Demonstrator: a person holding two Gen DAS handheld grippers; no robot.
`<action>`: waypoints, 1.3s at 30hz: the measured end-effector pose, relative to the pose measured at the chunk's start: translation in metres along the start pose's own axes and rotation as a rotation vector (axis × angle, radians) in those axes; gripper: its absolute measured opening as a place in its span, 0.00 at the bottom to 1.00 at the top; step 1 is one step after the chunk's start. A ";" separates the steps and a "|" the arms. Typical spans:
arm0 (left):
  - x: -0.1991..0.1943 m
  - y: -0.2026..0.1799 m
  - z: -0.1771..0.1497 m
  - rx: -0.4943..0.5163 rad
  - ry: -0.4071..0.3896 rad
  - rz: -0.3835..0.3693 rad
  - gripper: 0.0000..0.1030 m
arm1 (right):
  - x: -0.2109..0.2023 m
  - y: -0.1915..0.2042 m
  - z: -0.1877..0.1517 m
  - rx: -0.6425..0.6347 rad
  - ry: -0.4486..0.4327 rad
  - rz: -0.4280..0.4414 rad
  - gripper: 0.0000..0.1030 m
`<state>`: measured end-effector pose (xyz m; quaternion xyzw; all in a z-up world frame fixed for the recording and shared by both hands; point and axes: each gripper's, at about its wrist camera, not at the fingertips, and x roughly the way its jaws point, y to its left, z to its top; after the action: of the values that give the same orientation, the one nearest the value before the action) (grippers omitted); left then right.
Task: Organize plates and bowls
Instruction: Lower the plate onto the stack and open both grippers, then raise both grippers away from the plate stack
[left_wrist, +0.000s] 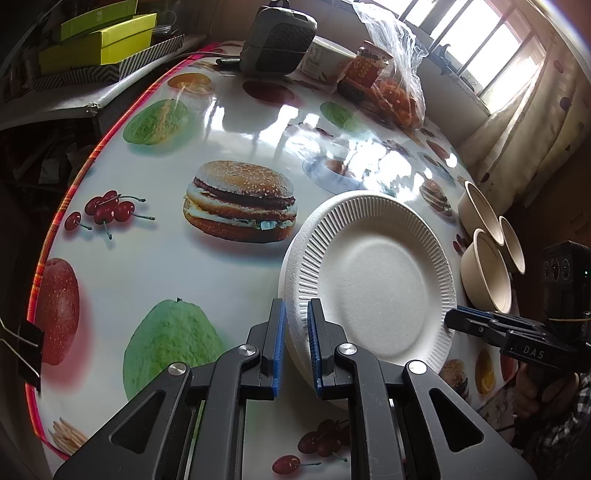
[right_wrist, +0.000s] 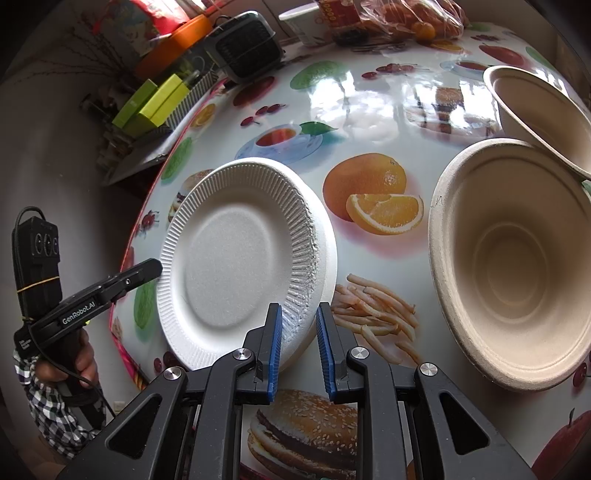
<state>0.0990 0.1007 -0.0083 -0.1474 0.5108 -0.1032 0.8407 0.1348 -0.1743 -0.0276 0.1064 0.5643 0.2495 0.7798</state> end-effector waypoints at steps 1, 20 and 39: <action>0.000 0.001 0.000 -0.001 0.000 -0.001 0.12 | 0.000 0.000 0.000 0.001 0.000 0.000 0.19; -0.002 -0.002 -0.001 0.003 -0.005 0.010 0.18 | -0.004 -0.001 -0.001 0.003 -0.005 -0.010 0.32; -0.039 -0.048 0.002 0.136 -0.193 0.121 0.42 | -0.054 0.013 -0.012 -0.066 -0.203 -0.097 0.42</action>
<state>0.0820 0.0688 0.0423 -0.0683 0.4272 -0.0722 0.8987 0.1077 -0.1923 0.0184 0.0780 0.4783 0.2178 0.8472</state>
